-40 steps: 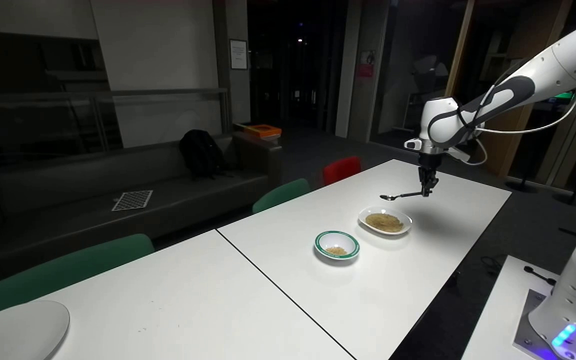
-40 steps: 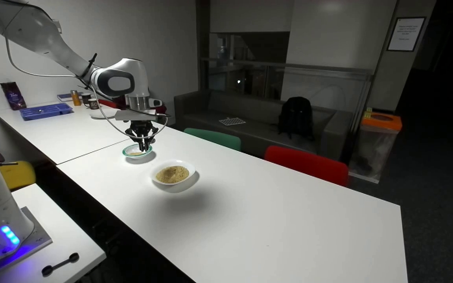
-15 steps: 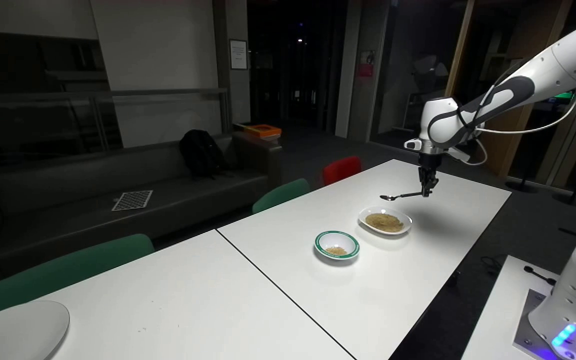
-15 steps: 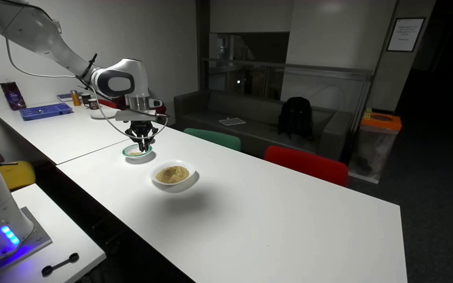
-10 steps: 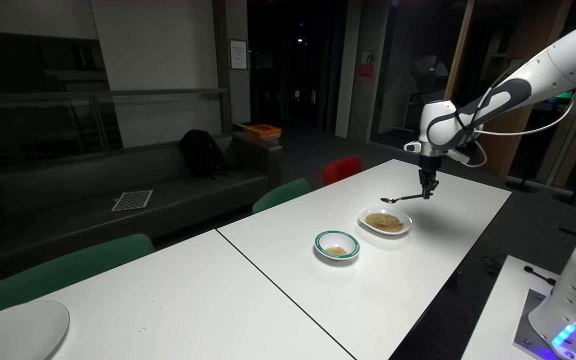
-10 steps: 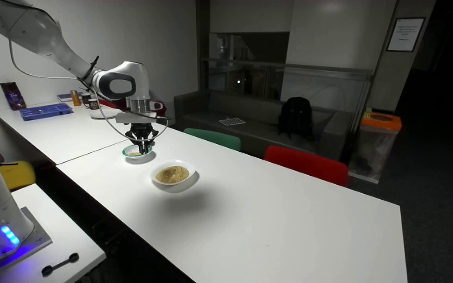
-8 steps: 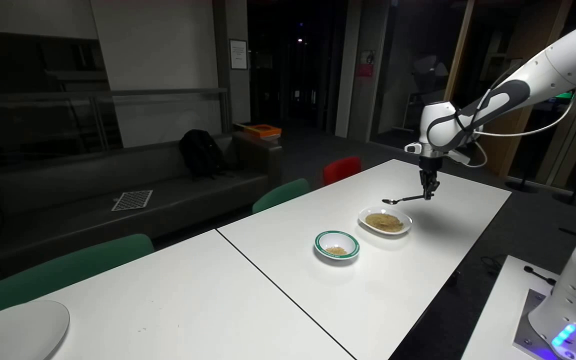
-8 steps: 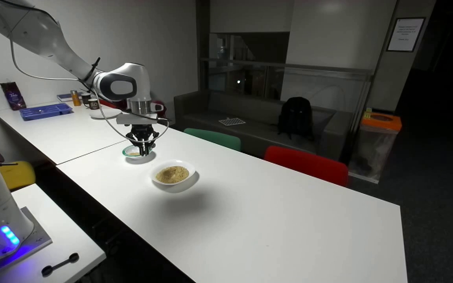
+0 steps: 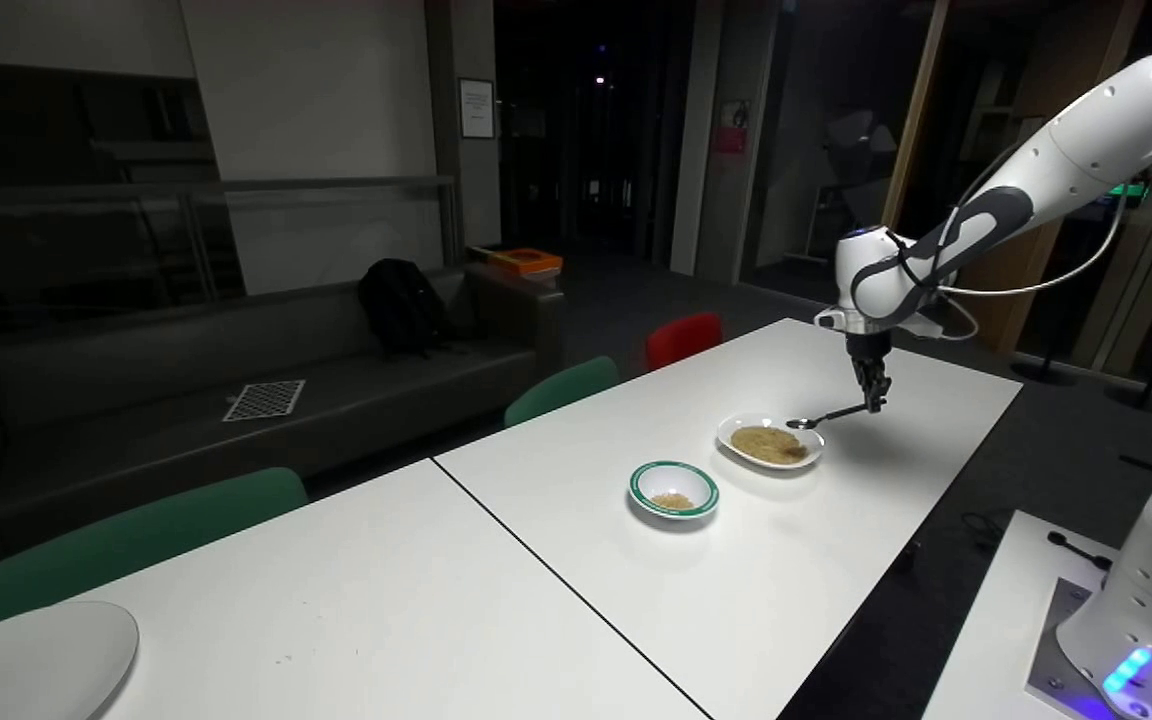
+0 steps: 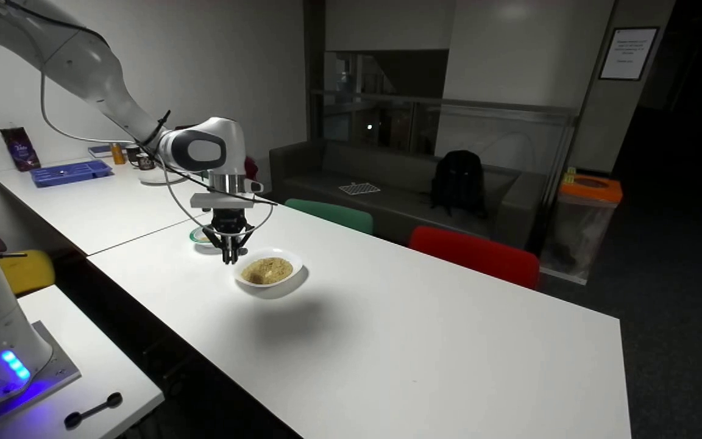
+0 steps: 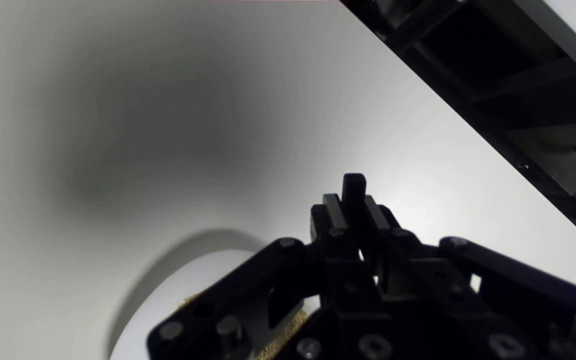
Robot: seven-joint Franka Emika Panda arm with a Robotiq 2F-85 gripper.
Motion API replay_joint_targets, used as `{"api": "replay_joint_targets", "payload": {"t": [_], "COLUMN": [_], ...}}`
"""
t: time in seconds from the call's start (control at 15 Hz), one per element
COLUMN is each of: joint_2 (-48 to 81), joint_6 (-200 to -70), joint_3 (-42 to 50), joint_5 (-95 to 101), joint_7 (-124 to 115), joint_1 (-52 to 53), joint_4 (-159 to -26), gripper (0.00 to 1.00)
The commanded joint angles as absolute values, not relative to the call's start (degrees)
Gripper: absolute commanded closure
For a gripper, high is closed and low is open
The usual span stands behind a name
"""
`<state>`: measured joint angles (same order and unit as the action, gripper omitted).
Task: Spoon some contents from the white bowl into the green bowl twice
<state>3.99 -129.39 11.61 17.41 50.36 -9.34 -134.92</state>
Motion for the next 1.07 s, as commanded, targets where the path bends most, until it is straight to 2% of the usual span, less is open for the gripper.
{"api": "replay_joint_targets", "payload": {"t": [0.0, 0.6, 1.0], "joint_2": [6.72, 10.89, 15.53], "joint_6": [-124.63, -115.06, -114.79], "joint_3": [11.74, 11.21, 9.92], "joint_5": [22.22, 25.88, 24.58], "joint_7": [46.63, 42.67, 41.29], "joint_1": [-10.14, -9.96, -9.76], "joint_4": [-131.32, -125.09, -121.37], "gripper": [0.97, 0.97, 0.97]}}
